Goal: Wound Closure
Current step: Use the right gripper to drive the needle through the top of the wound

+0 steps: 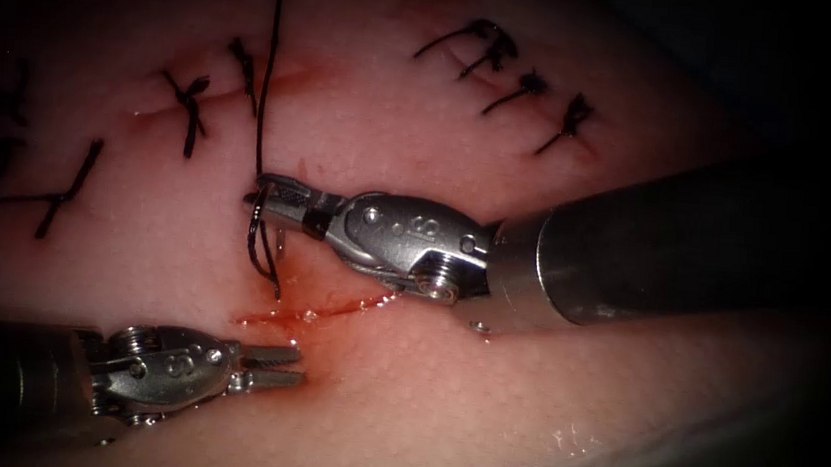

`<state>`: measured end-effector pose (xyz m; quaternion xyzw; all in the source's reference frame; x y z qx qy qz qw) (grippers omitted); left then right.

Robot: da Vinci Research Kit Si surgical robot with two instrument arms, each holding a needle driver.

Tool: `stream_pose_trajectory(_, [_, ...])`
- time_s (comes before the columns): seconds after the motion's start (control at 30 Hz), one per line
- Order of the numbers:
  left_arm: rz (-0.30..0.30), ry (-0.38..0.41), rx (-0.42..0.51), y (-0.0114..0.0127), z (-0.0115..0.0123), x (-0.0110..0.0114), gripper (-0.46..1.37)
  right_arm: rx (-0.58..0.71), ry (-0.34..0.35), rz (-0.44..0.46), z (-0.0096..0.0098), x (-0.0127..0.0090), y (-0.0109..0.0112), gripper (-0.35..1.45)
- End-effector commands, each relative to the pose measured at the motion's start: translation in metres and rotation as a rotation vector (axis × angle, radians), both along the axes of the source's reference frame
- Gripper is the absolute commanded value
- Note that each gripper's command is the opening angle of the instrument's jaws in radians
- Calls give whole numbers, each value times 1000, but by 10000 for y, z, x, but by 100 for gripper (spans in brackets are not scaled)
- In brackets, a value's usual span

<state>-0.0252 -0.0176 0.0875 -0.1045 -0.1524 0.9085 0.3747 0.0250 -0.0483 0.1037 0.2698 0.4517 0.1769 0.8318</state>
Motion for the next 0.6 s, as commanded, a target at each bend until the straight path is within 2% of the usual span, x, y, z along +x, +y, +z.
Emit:
stream_pose_trajectory(0.03, [11, -22, 71, -13, 28, -12, -35, 2, 3, 3, 1, 5, 0, -35])
stream_pose_trajectory(0.2, [68, -38, 213, -49, 37, -17, -35, 8, 8, 9, 2, 12, 9, -35])
stream_pose_trajectory(0.33, [89, -58, 232, -58, 27, -23, -35, 24, 13, 16, 3, 15, 20, -35])
stream_pose_trajectory(0.47, [108, -69, 242, -64, 21, -31, -13, 92, 15, 39, 3, 16, 34, -35])
stream_pose_trajectory(0.6, [117, -65, 228, -63, 21, -34, -9, 169, 8, 53, 2, 18, 45, -35])
